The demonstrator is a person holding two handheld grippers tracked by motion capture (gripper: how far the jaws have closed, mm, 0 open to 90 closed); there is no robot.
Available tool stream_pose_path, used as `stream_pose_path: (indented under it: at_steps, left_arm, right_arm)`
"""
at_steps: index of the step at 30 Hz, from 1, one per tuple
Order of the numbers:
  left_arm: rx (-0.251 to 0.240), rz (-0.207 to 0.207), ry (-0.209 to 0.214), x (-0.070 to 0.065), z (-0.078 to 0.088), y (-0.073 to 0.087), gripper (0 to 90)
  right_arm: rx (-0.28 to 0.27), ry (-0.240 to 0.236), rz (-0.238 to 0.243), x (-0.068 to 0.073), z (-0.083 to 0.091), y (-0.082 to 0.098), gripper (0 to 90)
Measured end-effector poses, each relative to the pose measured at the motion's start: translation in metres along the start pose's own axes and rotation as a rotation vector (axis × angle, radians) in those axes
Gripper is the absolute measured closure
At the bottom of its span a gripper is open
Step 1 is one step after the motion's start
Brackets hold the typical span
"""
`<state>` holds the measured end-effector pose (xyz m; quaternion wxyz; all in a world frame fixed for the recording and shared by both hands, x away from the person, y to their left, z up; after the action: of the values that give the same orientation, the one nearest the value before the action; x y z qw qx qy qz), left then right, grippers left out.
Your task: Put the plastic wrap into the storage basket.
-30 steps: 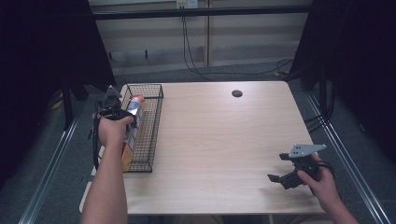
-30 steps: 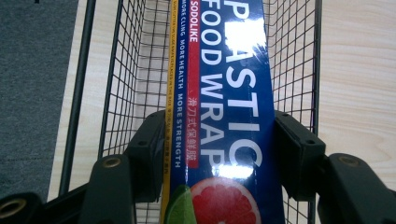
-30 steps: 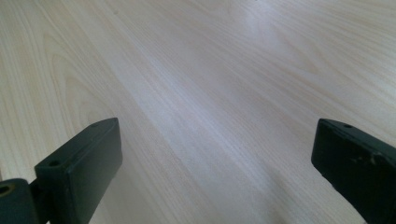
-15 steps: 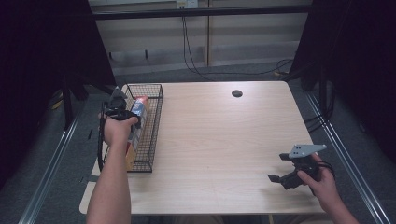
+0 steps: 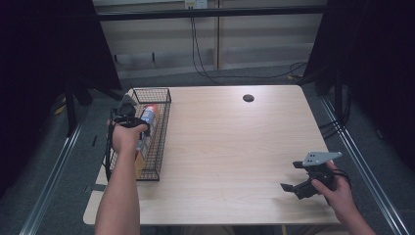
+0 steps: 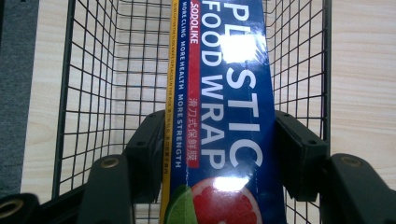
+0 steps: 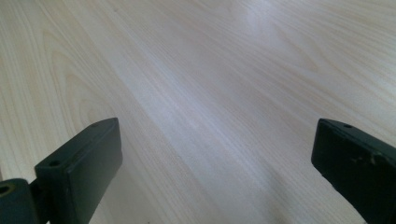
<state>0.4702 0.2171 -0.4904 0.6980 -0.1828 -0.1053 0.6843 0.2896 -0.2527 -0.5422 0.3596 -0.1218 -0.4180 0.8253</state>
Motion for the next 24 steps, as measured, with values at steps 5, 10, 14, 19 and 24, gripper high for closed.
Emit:
stream_pose_path:
  at_steps: [5, 10, 14, 19, 24]
  left_arm:
    - [-0.015, -0.009, 0.007, -0.002, 0.001, -0.001, 34.1]
    - [-0.039, 0.027, -0.003, -0.008, 0.010, -0.004, 24.2]
    - [-0.046, 0.020, -0.015, -0.009, 0.015, -0.004, 22.0]
    - [-0.059, 0.008, -0.016, -0.014, 0.023, -0.005, 19.5]
    - [-0.078, -0.001, -0.012, -0.021, 0.032, -0.006, 18.8]
  right_arm:
    - [-0.010, 0.004, -0.002, 0.001, 0.002, -0.003, 1.7]
    - [-0.011, 0.004, 0.006, 0.002, 0.001, -0.003, 1.7]
    - [-0.014, 0.003, 0.003, 0.001, 0.002, -0.004, 1.7]
    - [-0.009, -0.009, 0.007, 0.003, -0.001, -0.005, 1.7]
    - [-0.010, -0.011, 0.009, 0.003, -0.003, -0.007, 1.8]
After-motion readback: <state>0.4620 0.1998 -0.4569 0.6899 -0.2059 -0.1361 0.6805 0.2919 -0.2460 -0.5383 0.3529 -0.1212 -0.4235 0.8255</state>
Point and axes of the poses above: each handheld gripper's, and its own axes: z roughly backward along the jaws, y roughly out of its underside, x roughly to its left, the point moved 10 cm from there along -z, roughly forward along the jaws, and after that the axes turned 4 degrees about -x, right-handed, at the moved point
